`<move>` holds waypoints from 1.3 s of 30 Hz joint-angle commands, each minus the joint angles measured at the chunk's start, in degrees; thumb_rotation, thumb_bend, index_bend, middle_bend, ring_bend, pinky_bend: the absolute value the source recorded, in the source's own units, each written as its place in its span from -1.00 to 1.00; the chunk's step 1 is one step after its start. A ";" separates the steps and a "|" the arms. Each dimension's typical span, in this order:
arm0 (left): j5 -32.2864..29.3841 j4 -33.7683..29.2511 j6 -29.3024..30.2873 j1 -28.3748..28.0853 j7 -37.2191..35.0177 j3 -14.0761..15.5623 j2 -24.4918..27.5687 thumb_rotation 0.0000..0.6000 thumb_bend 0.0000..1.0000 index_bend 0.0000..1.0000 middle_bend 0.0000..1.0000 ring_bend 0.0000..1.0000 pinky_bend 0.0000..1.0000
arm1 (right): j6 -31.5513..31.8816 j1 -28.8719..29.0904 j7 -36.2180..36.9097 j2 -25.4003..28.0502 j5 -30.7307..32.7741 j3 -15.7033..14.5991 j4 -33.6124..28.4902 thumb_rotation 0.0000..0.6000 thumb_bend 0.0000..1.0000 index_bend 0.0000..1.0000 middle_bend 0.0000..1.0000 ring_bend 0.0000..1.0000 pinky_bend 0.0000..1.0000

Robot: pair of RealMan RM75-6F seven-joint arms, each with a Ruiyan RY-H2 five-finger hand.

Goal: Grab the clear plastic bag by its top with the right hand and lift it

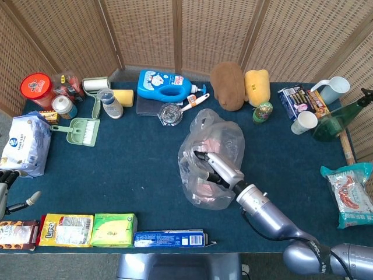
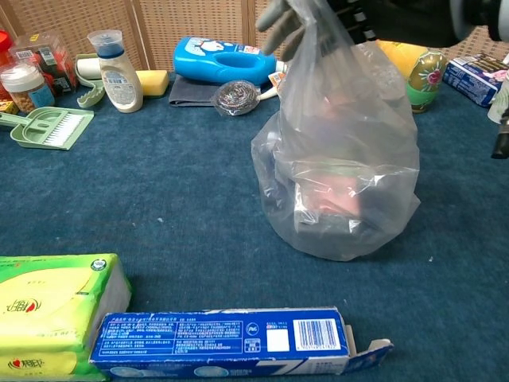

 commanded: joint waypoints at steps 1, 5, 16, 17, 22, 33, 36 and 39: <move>-0.17 0.39 -0.12 0.09 -0.28 0.05 -0.19 -1.00 -0.69 -0.32 -0.29 -0.38 -0.73 | -1.02 1.05 0.99 -0.35 1.41 0.70 -0.75 -1.00 -0.43 -0.36 -0.38 -0.48 -0.56; -0.36 0.98 -0.32 0.08 -0.65 0.02 -0.50 -1.00 -0.69 -0.32 -0.29 -0.38 -0.73 | -3.36 2.87 2.76 -0.49 4.10 1.80 -1.16 -1.00 -0.43 -0.36 -0.38 -0.48 -0.56; -0.87 2.51 -1.02 -0.09 -1.66 -0.14 -1.13 -1.00 -0.69 -0.32 -0.29 -0.38 -0.73 | -13.47 9.71 7.76 -0.72 15.48 3.34 1.35 -1.00 -0.44 -0.24 -0.31 -0.44 -0.58; -0.91 2.61 -1.09 -0.10 -1.72 -0.13 -1.15 -1.00 -0.69 -0.32 -0.29 -0.38 -0.73 | -14.87 10.13 9.20 -0.60 16.76 4.00 1.46 -1.00 -0.44 -0.24 -0.30 -0.41 -0.58; -1.10 3.04 -1.19 -0.04 -2.06 -0.18 -1.18 -1.00 -0.69 -0.32 -0.29 -0.38 -0.73 | -23.09 11.92 17.75 0.59 22.72 9.30 3.84 -1.00 -0.44 -0.20 -0.20 -0.27 -0.56; -1.25 3.61 -1.31 -0.03 -2.54 -0.28 -1.38 -1.00 -0.69 -0.32 -0.29 -0.38 -0.73 | -28.81 11.32 28.33 5.90 30.41 16.54 5.80 -1.00 -0.44 -0.14 -0.08 0.01 0.32; -1.24 3.62 -1.27 -0.06 -2.56 -0.34 -1.32 -1.00 -0.69 -0.32 -0.29 -0.38 -0.73 | -29.61 10.91 30.44 8.52 32.47 18.12 4.83 -1.00 -0.38 -0.11 -0.02 0.16 0.53; -1.16 3.51 -1.17 0.00 -2.52 -0.29 -1.28 -1.00 -0.69 -0.32 -0.29 -0.38 -0.73 | -30.37 10.17 32.56 11.23 34.42 19.65 4.02 -0.95 -0.26 -0.06 0.04 0.30 0.72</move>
